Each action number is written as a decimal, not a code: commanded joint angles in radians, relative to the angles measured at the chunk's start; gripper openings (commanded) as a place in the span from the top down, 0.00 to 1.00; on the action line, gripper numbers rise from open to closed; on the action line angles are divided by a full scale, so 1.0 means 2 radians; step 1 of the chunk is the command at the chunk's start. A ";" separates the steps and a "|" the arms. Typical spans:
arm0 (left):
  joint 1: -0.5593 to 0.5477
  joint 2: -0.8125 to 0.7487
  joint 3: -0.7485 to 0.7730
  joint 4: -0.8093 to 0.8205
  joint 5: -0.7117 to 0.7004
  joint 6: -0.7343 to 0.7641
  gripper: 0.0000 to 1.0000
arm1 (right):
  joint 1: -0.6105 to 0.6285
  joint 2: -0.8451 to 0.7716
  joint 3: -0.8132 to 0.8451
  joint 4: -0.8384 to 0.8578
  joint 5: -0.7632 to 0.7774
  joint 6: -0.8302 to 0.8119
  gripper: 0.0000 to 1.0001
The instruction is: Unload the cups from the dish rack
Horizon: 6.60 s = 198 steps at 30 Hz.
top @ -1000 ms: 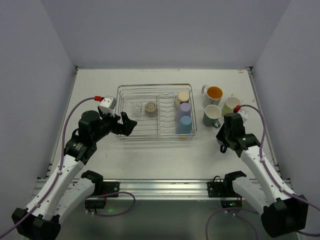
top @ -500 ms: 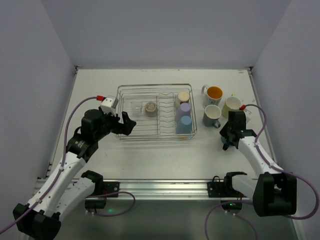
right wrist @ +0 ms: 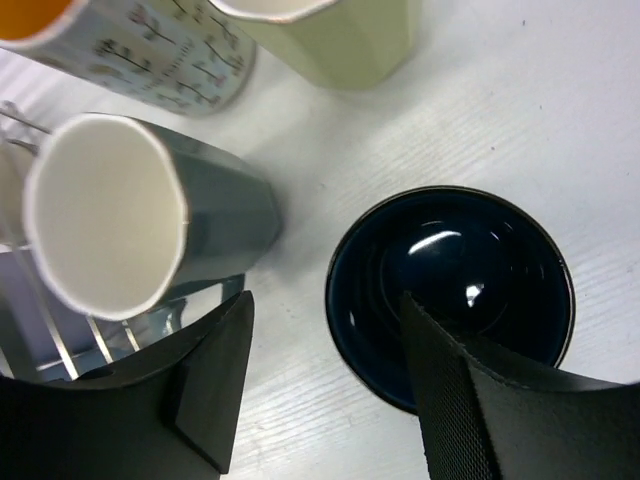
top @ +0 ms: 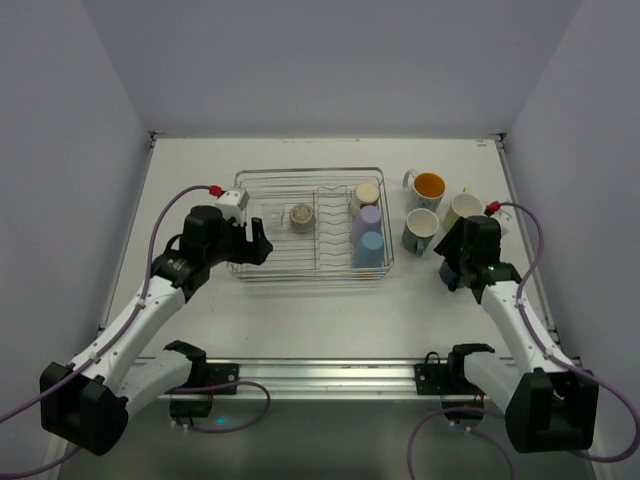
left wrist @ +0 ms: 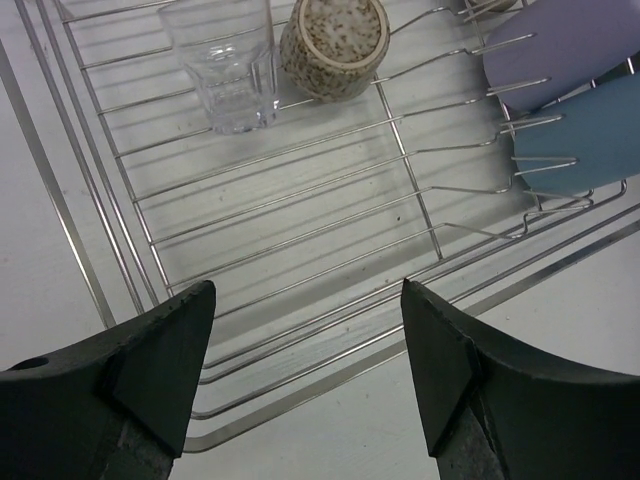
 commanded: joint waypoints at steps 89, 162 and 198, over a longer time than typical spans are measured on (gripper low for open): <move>-0.053 -0.165 -0.043 0.112 0.245 0.054 0.80 | 0.450 0.074 0.217 0.179 -0.147 0.115 0.23; -0.081 0.065 0.039 0.123 -0.090 -0.069 0.03 | 0.614 0.087 -0.010 0.076 0.265 0.154 0.66; -0.081 0.368 0.181 0.200 -0.144 -0.040 0.07 | 0.661 0.004 -0.018 -0.010 0.301 0.194 0.09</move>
